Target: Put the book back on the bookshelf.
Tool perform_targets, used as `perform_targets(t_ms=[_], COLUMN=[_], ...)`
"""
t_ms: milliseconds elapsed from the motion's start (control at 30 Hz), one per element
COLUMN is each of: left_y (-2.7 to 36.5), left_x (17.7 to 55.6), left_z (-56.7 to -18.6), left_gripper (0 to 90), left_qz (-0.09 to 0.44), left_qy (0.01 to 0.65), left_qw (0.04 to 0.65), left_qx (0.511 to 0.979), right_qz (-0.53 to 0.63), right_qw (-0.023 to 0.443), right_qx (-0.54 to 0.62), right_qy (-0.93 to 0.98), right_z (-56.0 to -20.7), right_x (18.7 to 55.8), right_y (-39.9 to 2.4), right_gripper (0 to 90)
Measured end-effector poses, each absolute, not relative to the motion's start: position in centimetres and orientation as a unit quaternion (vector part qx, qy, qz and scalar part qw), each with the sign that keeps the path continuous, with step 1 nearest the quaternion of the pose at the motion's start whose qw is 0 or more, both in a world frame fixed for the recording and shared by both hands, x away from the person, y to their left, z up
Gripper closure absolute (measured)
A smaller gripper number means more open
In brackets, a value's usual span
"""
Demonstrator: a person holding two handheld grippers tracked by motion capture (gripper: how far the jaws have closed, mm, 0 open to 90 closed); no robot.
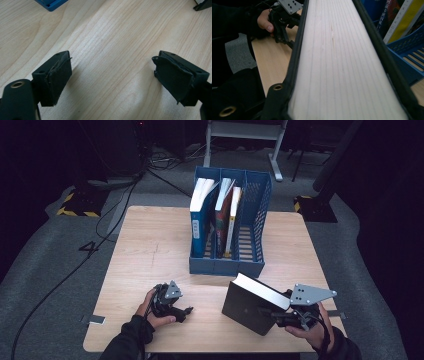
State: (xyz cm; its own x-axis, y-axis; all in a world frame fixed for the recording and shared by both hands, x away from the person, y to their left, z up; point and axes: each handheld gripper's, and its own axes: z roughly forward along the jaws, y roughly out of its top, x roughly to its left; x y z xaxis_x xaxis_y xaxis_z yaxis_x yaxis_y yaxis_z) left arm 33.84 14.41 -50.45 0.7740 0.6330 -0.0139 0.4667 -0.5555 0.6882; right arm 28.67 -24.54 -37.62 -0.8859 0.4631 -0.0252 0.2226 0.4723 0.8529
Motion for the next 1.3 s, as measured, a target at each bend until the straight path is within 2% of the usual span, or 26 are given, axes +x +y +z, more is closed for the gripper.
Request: perform_targets(t_ms=[667, 1300], left_y=[14.5, 14.5], left_x=[33.9, 33.9], left_z=[-50.5, -50.5], left_gripper=[14.4, 14.5], left_qz=[0.117, 0.118], left_qy=[0.311, 0.31], left_qw=[0.352, 0.352], left_qx=[0.875, 0.875], right_qz=[0.469, 0.432], right_qw=[0.129, 0.173], right_qx=[0.231, 0.223], right_qy=[0.843, 0.856], right_z=[-37.0, -34.9], right_x=[29.0, 28.1], right_y=[-26.7, -27.2], right_gripper=[51.8, 53.2])
